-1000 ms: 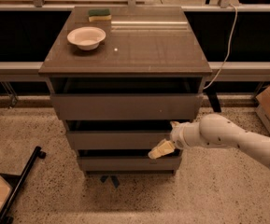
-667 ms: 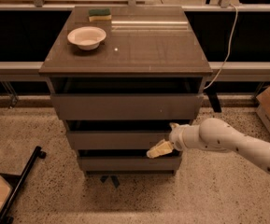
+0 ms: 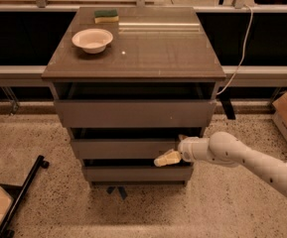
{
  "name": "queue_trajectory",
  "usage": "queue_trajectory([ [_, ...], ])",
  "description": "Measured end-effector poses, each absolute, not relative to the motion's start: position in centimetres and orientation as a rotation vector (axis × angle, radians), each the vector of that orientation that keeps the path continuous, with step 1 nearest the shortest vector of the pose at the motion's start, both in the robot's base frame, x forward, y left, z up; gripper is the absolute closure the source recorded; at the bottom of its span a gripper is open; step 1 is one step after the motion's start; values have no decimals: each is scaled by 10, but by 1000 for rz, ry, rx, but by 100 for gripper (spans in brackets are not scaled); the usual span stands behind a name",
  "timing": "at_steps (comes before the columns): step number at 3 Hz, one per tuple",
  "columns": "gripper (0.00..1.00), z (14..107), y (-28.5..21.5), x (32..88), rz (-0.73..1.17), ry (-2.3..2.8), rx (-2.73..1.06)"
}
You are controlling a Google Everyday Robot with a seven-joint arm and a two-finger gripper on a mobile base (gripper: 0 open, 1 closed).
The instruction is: Open middle drawer
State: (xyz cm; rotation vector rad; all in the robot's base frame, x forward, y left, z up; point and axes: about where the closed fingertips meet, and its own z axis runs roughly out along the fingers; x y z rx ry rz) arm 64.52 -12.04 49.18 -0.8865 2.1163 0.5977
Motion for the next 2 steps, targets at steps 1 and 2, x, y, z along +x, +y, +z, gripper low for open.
queue_trajectory([
  [1,0,483,-117,669,615,2071,-878],
  [2,0,471,-110,691,650,2032,-880],
])
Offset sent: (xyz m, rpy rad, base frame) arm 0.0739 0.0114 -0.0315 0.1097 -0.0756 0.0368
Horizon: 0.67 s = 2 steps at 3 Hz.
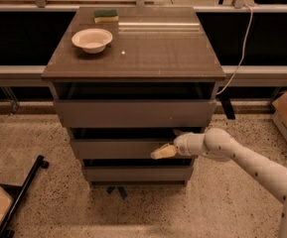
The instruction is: Open middle drawer
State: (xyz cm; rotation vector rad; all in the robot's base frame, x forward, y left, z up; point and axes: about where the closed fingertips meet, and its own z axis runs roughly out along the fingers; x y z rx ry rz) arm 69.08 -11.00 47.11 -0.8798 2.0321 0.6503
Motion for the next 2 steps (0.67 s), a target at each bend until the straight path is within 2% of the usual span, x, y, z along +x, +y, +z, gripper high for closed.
queue_trajectory([
  [1,19,447,-101,705,709,2052,-884],
  [2,43,442,-99,704,726,2076,-889],
])
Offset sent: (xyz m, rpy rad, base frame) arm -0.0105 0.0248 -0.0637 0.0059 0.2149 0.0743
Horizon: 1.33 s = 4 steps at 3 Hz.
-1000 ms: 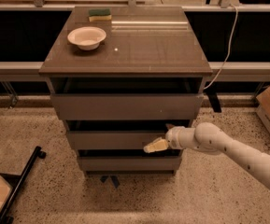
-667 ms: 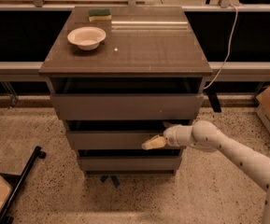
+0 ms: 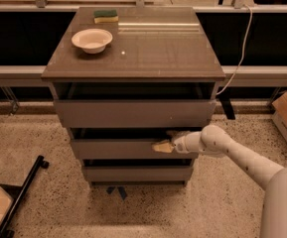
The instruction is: Open middle drawer
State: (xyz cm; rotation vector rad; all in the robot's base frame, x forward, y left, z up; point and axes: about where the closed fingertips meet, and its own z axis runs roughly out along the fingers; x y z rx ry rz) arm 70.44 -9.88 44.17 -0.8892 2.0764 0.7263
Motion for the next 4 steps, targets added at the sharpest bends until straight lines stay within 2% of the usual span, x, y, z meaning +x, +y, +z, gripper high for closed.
queue_trajectory([
  [2,89,448,-99,704,726,2077,-889],
  [3,100,448,-99,704,726,2077,-889],
  [4,100,448,-99,704,726,2077,-889],
])
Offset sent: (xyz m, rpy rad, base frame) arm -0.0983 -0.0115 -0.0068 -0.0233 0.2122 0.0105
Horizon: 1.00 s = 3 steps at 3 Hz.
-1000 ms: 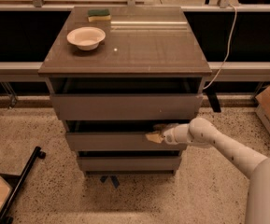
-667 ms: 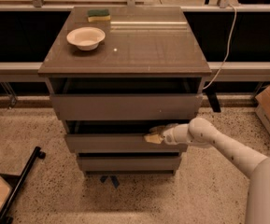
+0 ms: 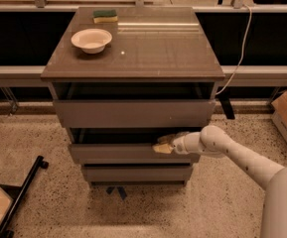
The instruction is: Open middle drawer
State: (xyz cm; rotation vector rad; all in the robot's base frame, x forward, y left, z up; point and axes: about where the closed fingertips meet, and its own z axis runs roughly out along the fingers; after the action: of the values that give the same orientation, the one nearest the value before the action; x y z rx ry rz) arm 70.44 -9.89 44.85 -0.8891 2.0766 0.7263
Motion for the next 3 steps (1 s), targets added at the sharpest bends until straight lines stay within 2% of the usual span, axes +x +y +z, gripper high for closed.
queue_trajectory([
  [3,99,448,-98,704,727,2077,-890],
])
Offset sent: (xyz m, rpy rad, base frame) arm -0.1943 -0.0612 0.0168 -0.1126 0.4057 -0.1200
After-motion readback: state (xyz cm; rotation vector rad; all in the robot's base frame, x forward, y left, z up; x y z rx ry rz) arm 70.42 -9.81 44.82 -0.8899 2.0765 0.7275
